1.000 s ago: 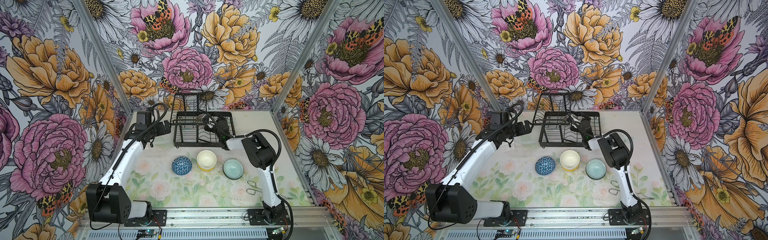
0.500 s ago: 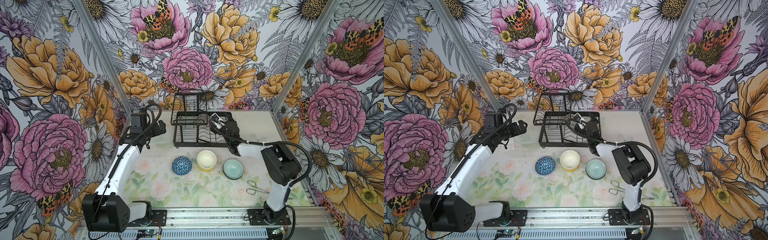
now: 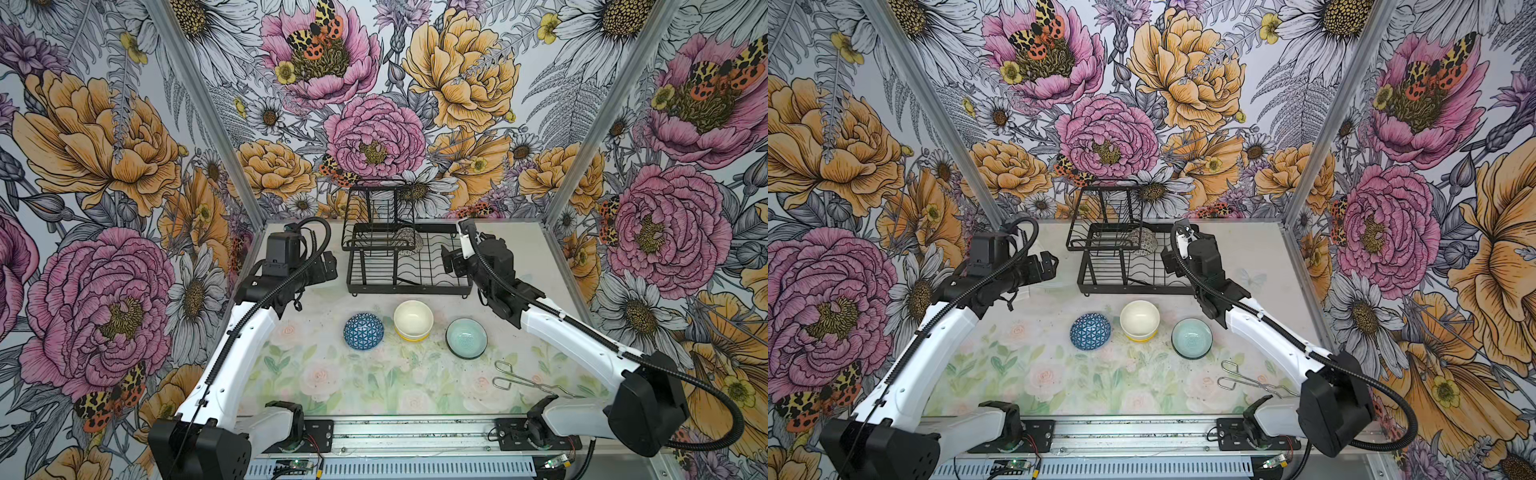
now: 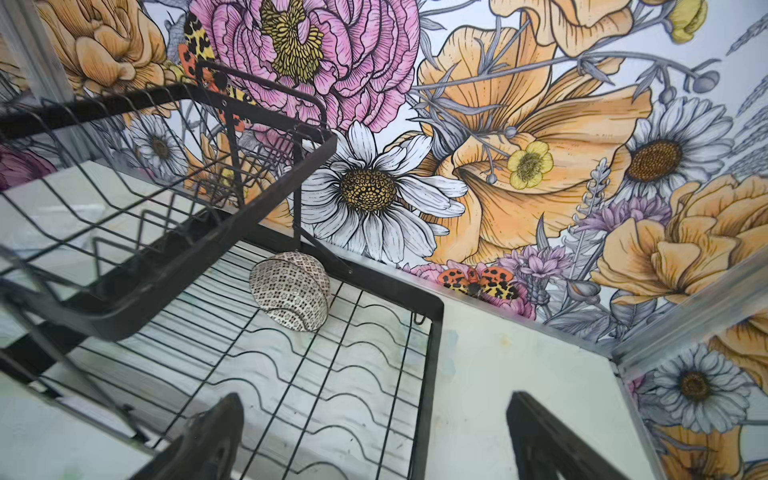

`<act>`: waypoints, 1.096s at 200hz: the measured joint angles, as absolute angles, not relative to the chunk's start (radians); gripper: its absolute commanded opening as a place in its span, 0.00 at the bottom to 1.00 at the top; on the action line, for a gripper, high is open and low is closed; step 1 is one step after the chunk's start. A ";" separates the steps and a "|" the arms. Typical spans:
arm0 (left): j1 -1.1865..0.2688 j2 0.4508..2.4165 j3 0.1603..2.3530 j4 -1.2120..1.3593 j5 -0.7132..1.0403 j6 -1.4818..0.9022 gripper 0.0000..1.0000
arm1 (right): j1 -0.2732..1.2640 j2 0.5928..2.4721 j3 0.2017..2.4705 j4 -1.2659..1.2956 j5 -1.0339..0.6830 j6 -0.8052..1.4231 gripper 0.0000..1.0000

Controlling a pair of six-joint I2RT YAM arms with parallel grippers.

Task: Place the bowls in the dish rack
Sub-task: 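Close the left gripper on the white bowl's rim while the right arm approaches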

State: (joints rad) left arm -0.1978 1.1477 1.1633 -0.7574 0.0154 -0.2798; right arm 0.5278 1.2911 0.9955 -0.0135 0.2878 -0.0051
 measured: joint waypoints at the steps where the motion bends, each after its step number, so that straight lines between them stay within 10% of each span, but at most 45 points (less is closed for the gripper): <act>1: -0.202 1.147 1.163 -0.759 0.014 -0.280 0.99 | 0.529 1.284 0.995 -0.023 0.287 0.004 0.99; 102: -0.578 1.387 1.150 -0.742 0.127 -0.343 0.96 | 0.533 1.246 1.031 -0.546 0.237 0.322 0.99; 219: -0.670 1.678 1.175 -0.646 0.244 -0.385 0.39 | 0.533 1.294 1.050 -0.577 0.212 0.376 1.00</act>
State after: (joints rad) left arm -0.6697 1.6775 1.1748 -0.6456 0.2443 -0.3855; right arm 0.5335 1.2938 1.0504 -0.5770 0.2123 0.3756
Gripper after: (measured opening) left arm 0.427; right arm 0.995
